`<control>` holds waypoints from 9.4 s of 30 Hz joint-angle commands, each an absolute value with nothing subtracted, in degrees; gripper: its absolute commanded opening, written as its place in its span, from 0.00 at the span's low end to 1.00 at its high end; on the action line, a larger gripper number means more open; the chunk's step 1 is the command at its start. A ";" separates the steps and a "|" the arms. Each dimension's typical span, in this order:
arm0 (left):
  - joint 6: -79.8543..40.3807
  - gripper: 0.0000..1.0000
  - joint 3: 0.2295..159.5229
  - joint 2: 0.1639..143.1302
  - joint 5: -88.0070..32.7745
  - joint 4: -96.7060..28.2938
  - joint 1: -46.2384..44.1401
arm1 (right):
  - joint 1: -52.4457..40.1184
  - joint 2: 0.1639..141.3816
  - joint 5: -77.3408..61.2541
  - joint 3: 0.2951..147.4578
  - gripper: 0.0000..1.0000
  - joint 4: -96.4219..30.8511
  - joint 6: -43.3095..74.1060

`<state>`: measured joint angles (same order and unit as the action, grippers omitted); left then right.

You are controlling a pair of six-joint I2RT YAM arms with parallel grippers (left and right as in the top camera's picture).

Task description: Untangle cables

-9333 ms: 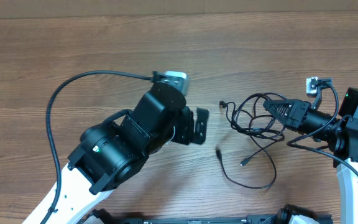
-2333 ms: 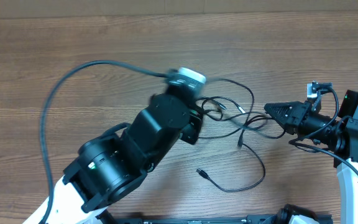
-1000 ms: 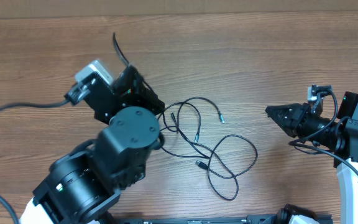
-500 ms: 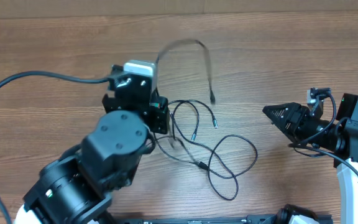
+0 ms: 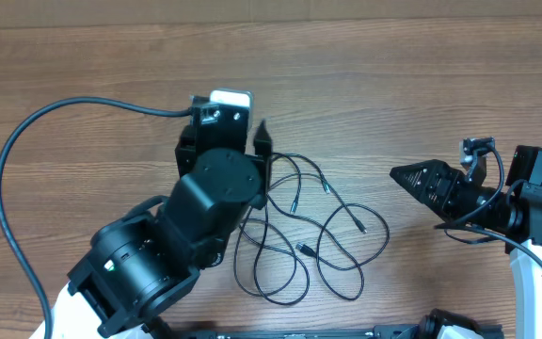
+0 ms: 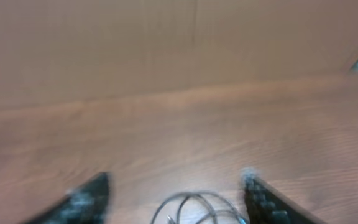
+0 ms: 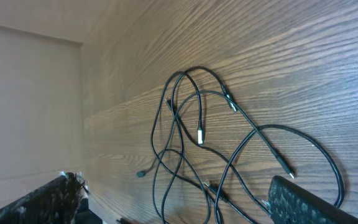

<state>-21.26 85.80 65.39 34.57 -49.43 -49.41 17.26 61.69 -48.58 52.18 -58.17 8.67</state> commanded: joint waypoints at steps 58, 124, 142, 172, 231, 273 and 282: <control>-23.55 1.00 86.41 87.11 5.93 -67.05 -4.99 | -52.14 96.90 -22.79 50.63 0.79 -25.50 39.70; -23.53 1.00 86.41 87.11 5.93 -67.05 -5.02 | 2.48 68.10 35.24 110.00 0.04 -41.78 16.40; -23.53 1.00 86.41 87.11 5.93 -67.05 -5.02 | 30.59 73.91 44.29 110.00 0.04 -17.47 5.48; -23.53 1.00 86.41 87.11 5.93 -67.05 -4.99 | 42.74 88.16 38.02 109.84 0.04 -38.41 15.70; -23.55 1.00 86.41 87.11 5.93 -67.07 -4.99 | 54.08 90.48 -22.22 77.23 1.00 -52.03 25.08; -23.55 1.00 86.41 87.11 5.93 -67.05 -4.99 | 25.34 116.18 5.54 77.19 0.69 -50.00 43.70; -23.55 1.00 86.41 87.11 5.93 -67.05 -4.99 | 25.56 116.16 6.96 78.41 0.04 -50.30 43.70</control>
<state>-24.82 85.86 86.91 6.17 -67.26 -5.19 25.45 115.74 4.95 77.34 -49.15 43.55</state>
